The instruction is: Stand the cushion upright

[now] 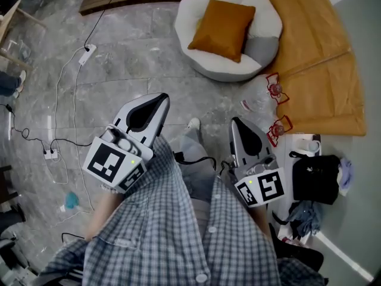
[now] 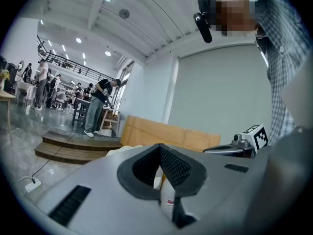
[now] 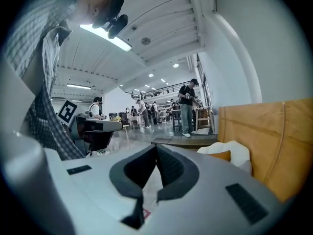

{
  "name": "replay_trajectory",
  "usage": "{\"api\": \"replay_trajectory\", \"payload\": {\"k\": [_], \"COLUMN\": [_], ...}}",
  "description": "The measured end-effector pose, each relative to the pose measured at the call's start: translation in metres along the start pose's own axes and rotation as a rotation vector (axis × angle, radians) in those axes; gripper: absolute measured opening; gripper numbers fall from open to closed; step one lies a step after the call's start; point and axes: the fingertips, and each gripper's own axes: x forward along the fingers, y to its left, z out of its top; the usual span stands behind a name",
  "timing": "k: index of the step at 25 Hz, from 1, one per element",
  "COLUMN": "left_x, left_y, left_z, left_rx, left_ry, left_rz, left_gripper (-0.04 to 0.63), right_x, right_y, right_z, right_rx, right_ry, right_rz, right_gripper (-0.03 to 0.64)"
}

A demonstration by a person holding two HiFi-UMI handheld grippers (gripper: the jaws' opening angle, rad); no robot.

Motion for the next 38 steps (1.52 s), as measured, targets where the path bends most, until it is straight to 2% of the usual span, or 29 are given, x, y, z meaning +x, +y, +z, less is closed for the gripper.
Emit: {"api": "replay_trajectory", "payload": {"k": [8, 14, 23, 34, 38], "left_x": [0.073, 0.115, 0.144, 0.168, 0.186], "left_y": [0.025, 0.037, 0.057, 0.077, 0.093], "left_z": [0.021, 0.027, 0.038, 0.051, 0.056], "left_rx": [-0.018, 0.013, 0.020, 0.030, 0.068], "left_ry": [-0.020, -0.007, -0.003, 0.011, 0.028], "left_rz": [0.036, 0.067, 0.138, 0.100, 0.055], "left_gripper": [0.006, 0.006, 0.006, 0.006, 0.006], "right_x": [0.052, 0.085, 0.112, 0.125, 0.139], "right_y": [-0.066, -0.111, -0.147, -0.167, -0.182], "right_z": [0.025, 0.035, 0.035, 0.032, 0.039], "right_rx": [-0.028, -0.039, -0.022, 0.023, 0.057], "right_ry": [0.002, 0.006, 0.015, 0.005, -0.025], "right_rz": [0.045, 0.067, 0.110, 0.042, -0.026], "right_gripper": [0.006, 0.006, 0.006, 0.006, 0.006]}}
